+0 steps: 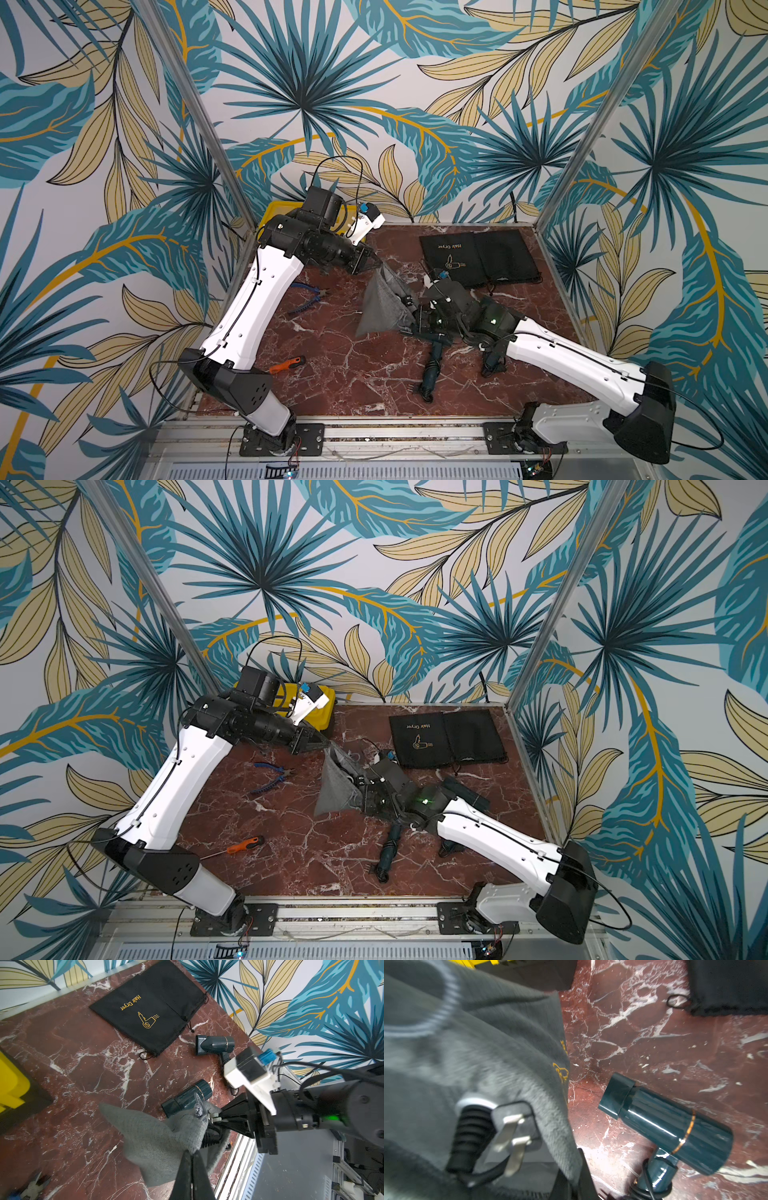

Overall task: Pack away hair dryers
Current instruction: Adjust the drawstring bag.

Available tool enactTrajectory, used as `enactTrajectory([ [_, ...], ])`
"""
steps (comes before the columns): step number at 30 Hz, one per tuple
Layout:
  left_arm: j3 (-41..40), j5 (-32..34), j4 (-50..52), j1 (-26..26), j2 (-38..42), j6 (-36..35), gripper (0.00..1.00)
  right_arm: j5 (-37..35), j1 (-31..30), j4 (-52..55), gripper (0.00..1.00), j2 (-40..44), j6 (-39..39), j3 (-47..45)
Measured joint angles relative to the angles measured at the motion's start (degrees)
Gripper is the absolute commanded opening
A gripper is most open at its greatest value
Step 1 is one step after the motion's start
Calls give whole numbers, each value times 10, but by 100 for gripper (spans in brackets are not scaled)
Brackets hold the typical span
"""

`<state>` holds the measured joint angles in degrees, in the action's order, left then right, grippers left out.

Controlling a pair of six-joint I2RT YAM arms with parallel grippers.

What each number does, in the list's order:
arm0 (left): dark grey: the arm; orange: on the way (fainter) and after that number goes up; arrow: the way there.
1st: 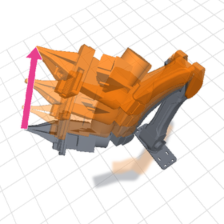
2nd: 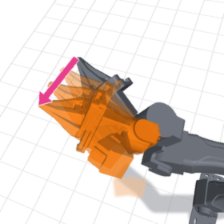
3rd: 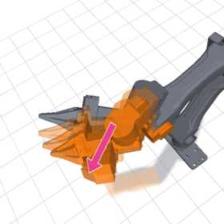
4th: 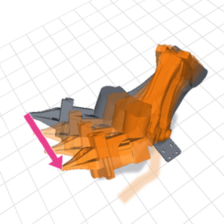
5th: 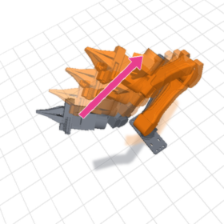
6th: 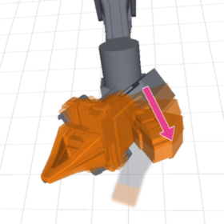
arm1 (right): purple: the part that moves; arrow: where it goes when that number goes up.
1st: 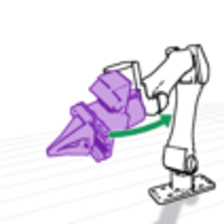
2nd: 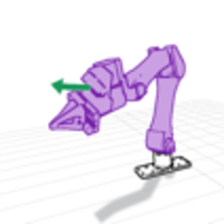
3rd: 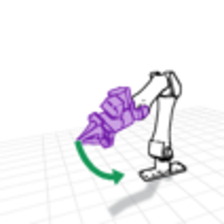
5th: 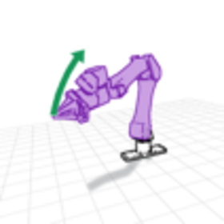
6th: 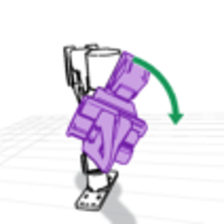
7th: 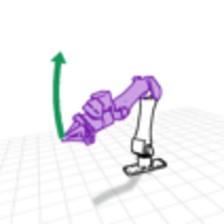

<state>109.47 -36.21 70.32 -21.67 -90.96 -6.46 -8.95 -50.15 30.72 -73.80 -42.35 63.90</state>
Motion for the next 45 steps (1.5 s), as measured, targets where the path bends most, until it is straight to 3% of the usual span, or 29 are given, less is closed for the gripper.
enactTrajectory([
  [7, -50, 41, -28, 1, 9, 6, 0, -9, 0, -4, 0, 13, 36, 23],
  [16, -56, 88, -42, 18, 9, 5, 0, 4, 0, -12, 0, 9, 68, 81],
  [29, -38, 89, -41, 30, 11, -33, 0, 109, -7, -129, 2, -54, 21, 9],
  [40, -59, 81, -41, 30, 11, -86, 0, 136, -9, -198, 25, -54, -11, -43],
  [45, -80, 81, -40, 30, 11, -110, 0, 143, -9, -198, 31, -54, -10, -46],
])
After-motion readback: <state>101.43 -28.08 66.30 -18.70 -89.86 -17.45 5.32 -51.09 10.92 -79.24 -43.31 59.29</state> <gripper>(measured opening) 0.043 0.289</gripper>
